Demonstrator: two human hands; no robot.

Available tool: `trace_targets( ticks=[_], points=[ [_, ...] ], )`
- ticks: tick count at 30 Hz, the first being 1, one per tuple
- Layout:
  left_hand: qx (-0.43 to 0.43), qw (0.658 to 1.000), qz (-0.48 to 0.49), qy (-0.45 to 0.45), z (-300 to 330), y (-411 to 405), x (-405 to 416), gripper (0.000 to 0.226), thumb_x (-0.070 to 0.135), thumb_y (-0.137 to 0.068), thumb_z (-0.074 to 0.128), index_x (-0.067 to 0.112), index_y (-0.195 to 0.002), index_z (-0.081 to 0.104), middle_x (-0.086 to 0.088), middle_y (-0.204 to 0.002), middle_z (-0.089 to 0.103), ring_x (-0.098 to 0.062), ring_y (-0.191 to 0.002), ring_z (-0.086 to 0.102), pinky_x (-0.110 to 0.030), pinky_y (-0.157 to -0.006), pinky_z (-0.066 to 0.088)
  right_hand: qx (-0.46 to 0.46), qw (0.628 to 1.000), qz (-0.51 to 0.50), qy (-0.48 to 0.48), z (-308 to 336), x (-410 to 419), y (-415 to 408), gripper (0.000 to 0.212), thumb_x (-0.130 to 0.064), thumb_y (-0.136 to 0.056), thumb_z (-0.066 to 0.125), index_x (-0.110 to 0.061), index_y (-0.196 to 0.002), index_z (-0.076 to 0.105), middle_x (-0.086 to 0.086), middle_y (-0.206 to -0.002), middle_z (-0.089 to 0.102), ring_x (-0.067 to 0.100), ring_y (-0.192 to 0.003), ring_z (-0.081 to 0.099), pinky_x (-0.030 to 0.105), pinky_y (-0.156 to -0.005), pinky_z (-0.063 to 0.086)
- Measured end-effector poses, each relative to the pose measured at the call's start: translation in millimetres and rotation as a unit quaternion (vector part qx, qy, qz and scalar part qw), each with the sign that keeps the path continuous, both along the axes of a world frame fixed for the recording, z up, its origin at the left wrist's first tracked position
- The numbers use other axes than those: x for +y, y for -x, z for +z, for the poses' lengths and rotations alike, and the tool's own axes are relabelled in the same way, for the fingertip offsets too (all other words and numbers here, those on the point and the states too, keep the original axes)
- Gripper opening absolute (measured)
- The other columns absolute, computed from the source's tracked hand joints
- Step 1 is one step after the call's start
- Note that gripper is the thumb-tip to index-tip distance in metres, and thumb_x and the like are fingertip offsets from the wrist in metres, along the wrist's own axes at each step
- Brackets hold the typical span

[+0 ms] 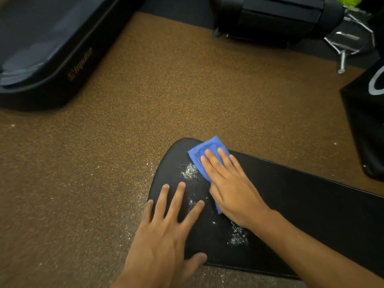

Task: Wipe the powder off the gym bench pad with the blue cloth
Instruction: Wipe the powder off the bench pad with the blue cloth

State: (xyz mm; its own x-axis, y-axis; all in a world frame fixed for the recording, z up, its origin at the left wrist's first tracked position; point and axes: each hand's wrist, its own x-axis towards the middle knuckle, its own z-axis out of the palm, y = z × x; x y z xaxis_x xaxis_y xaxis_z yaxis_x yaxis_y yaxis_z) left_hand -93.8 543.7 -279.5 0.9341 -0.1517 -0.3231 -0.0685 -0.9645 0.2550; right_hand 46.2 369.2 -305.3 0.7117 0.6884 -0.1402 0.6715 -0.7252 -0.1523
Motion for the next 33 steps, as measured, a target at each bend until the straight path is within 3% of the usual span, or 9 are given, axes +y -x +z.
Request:
trace_targets(
  ticks=[2, 6, 8, 14, 20, 25, 28, 30, 33],
  points=[
    [-0.001, 1.000, -0.006, -0.006, -5, 4, 2, 0.104, 0.083, -0.050, 0.059, 0.035, -0.142, 0.053, -0.016, -0.158, 0.041, -0.045, -0.138, 0.046, -0.063, -0.091, 0.054, 0.001, 1.000, 0.020, 0.010, 3, -18, -1, 0.067, -0.030, -0.095, 0.023, -0.017, -0.161, 0.019, 0.000, -0.169, 0.014, 0.022, -0.156, -0.001, 0.044, -0.124, 0.006],
    [-0.004, 1.000, 0.003, -0.016, -7, 5, 1, 0.104, 0.084, -0.051, 0.058, 0.036, -0.143, 0.052, -0.016, -0.158, 0.040, -0.045, -0.138, 0.045, -0.063, -0.093, 0.053, 0.008, 0.997, -0.082, 0.006, 0, 9, -28, 0.075, -0.037, -0.089, 0.006, -0.017, -0.161, 0.012, 0.002, -0.170, 0.011, 0.026, -0.156, -0.004, 0.046, -0.126, 0.004],
    [-0.013, 1.000, 0.009, -0.019, -6, 5, -1, 0.102, 0.083, -0.054, 0.057, 0.036, -0.144, 0.050, -0.015, -0.160, 0.037, -0.044, -0.141, 0.041, -0.063, -0.096, 0.051, 0.003, 0.996, -0.091, -0.013, 1, 32, -27, 0.075, -0.036, -0.089, 0.009, -0.014, -0.161, 0.017, 0.003, -0.169, 0.016, 0.030, -0.156, 0.002, 0.048, -0.125, 0.007],
    [-0.021, 0.999, 0.005, -0.031, -4, 8, -1, 0.097, 0.079, -0.060, 0.058, 0.034, -0.145, 0.049, -0.015, -0.160, 0.036, -0.044, -0.144, 0.037, -0.063, -0.100, 0.049, 0.010, 0.997, 0.070, 0.015, 3, 0, 5, 0.067, -0.029, -0.094, 0.023, -0.015, -0.160, 0.021, 0.002, -0.168, 0.016, 0.026, -0.156, 0.005, 0.045, -0.125, 0.009],
    [-0.027, 0.999, 0.006, -0.042, -6, 11, -2, 0.096, 0.080, -0.063, 0.051, 0.036, -0.149, 0.044, -0.014, -0.163, 0.030, -0.043, -0.146, 0.032, -0.062, -0.105, 0.044, -0.006, 0.996, -0.090, -0.014, -1, 28, -5, 0.074, -0.033, -0.089, 0.014, -0.014, -0.160, 0.019, 0.005, -0.169, 0.017, 0.031, -0.156, 0.004, 0.049, -0.125, 0.009],
    [-0.020, 0.999, 0.009, -0.034, -6, 10, -2, 0.097, 0.080, -0.063, 0.052, 0.037, -0.149, 0.041, -0.014, -0.164, 0.028, -0.043, -0.147, 0.030, -0.062, -0.107, 0.043, 0.001, 0.997, 0.073, 0.038, 5, -22, 28, 0.068, -0.029, -0.093, 0.028, -0.016, -0.160, 0.022, 0.003, -0.168, 0.016, 0.026, -0.156, 0.006, 0.045, -0.124, 0.011],
    [-0.022, 0.999, 0.011, -0.038, -6, 10, -2, 0.097, 0.081, -0.066, 0.050, 0.040, -0.152, 0.033, -0.012, -0.167, 0.018, -0.042, -0.151, 0.020, -0.061, -0.113, 0.036, -0.018, 0.999, 0.007, 0.036, 1, -19, -2, 0.070, -0.031, -0.091, 0.024, -0.014, -0.159, 0.024, 0.007, -0.167, 0.023, 0.031, -0.155, 0.011, 0.050, -0.123, 0.016],
    [-0.026, 0.999, 0.010, -0.039, -9, 11, -3, 0.096, 0.081, -0.069, 0.046, 0.042, -0.155, 0.024, -0.010, -0.170, 0.007, -0.040, -0.154, 0.009, -0.060, -0.118, 0.028, -0.005, 0.998, -0.062, 0.010, -1, 12, -16, 0.074, -0.035, -0.090, 0.013, -0.013, -0.160, 0.021, 0.007, -0.168, 0.019, 0.032, -0.156, 0.006, 0.050, -0.124, 0.012],
    [-0.031, 0.999, 0.011, -0.040, -6, 11, -3, 0.097, 0.081, -0.072, 0.045, 0.043, -0.156, 0.018, -0.010, -0.170, 0.000, -0.040, -0.154, 0.003, -0.059, -0.120, 0.024, -0.008, 0.999, -0.041, -0.009, -2, 39, -11, 0.074, -0.033, -0.089, 0.013, -0.012, -0.159, 0.023, 0.005, -0.168, 0.019, 0.032, -0.156, 0.007, 0.049, -0.125, 0.010]
  ],
)
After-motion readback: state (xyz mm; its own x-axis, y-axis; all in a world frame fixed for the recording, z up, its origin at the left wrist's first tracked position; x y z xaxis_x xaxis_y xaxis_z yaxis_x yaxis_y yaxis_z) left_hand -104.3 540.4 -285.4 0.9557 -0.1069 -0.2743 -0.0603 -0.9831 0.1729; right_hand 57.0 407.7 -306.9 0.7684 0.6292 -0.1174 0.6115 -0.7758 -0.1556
